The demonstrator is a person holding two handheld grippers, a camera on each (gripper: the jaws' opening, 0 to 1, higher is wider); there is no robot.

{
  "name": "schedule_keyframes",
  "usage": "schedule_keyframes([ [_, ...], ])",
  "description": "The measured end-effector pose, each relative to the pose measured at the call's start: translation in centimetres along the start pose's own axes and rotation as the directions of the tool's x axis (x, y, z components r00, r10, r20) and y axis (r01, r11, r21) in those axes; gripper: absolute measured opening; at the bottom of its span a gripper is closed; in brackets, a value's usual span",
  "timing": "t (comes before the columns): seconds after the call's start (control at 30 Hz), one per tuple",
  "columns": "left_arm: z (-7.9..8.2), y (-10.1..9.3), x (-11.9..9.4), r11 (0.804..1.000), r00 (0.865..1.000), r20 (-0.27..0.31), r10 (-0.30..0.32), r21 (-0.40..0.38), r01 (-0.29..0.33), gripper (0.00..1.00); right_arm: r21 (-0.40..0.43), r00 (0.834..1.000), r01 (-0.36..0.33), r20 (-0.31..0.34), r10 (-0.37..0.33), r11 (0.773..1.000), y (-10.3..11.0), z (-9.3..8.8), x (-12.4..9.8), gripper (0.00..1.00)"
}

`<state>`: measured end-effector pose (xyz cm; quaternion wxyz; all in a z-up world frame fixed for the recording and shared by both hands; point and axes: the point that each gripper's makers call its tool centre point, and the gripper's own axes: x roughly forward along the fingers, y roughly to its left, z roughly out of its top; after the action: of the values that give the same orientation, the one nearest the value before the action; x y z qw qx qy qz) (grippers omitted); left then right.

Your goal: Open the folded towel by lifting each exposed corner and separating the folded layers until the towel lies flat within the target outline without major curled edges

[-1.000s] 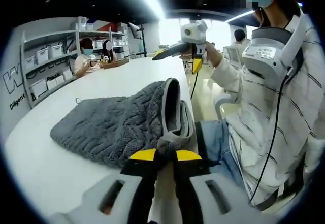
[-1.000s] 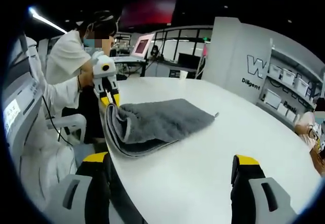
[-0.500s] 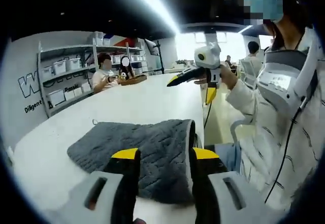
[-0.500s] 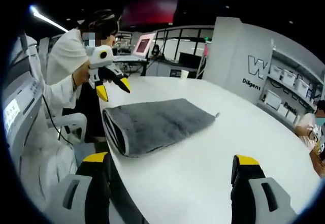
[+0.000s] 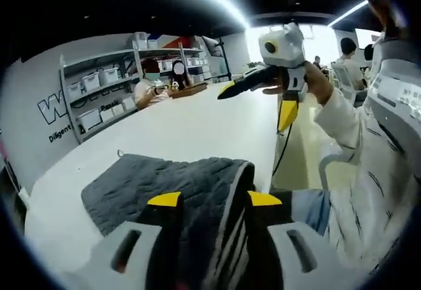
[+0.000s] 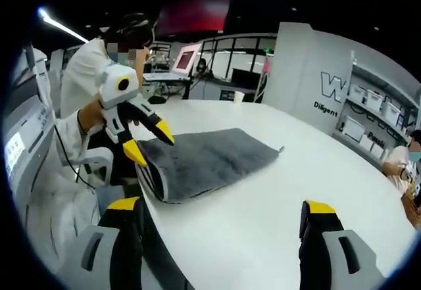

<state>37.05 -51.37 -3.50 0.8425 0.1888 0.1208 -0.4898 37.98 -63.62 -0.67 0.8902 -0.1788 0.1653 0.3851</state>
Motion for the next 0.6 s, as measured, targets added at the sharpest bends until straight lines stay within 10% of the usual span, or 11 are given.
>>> schedule_keyframes([
  [0.6,-0.9,-0.3,1.2,1.000,1.000,-0.026,-0.004,-0.026,0.003,0.02,-0.002,1.000,-0.003,-0.004,0.003,1.000,0.1,0.0,-0.2,0.99],
])
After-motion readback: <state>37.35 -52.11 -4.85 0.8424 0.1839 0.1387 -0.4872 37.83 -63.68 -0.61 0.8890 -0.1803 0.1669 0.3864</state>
